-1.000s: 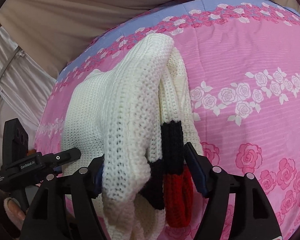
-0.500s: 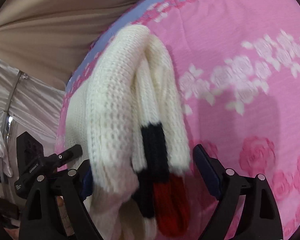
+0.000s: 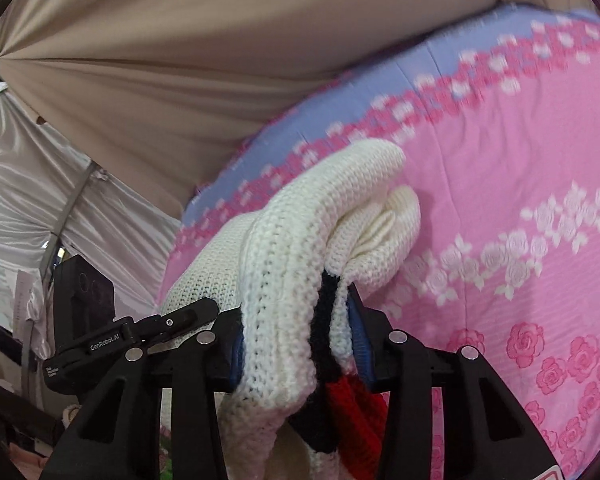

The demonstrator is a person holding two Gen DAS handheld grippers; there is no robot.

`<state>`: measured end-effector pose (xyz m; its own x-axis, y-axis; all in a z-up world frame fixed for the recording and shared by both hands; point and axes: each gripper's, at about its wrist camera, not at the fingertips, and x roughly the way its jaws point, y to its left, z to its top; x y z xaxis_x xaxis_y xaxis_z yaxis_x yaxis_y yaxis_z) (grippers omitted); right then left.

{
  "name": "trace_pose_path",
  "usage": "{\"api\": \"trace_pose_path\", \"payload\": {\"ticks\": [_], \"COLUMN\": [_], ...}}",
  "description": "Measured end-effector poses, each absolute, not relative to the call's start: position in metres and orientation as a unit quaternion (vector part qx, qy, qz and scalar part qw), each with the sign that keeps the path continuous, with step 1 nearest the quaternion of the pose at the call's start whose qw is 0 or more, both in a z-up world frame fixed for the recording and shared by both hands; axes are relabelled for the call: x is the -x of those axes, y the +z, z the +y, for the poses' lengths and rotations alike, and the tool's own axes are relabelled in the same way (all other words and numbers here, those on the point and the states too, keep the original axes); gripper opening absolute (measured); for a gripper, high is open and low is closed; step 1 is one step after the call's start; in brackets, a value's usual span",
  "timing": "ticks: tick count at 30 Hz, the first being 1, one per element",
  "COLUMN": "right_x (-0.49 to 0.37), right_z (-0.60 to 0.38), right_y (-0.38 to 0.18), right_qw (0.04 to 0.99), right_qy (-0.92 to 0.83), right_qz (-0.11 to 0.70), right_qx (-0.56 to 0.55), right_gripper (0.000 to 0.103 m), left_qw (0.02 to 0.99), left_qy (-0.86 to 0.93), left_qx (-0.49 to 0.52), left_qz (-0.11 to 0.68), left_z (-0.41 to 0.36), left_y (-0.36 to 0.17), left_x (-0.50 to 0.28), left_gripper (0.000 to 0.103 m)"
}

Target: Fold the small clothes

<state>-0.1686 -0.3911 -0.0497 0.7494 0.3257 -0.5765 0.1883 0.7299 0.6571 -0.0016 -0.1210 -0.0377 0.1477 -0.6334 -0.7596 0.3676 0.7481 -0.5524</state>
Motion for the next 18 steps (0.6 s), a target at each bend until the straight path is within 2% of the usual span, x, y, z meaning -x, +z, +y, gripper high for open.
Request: {"api": "trace_pose_path", "payload": {"ticks": [11, 16, 18], "right_x": [0.150, 0.121, 0.105], "right_z": [-0.335, -0.304, -0.296], "right_y": [0.068, 0.075, 0.064], "right_qw": [0.915, 0.923, 0.922], "right_qy": [0.076, 0.098, 0.106], "right_qz": [0.247, 0.229, 0.224], "right_qx": [-0.310, -0.293, -0.297], "right_gripper": [0.041, 0.041, 0.034], "left_qw": [0.800, 0.840, 0.855], "left_qy": [-0.385, -0.367, -0.350], "left_qx": [0.120, 0.087, 0.073], "left_qz": [0.444, 0.390, 0.376], "left_z": [-0.053, -0.012, 0.007], "left_y": [0.083, 0.113, 0.113], "left_x": [-0.023, -0.046, -0.059], "left_gripper": [0.048, 0.048, 0.049]}}
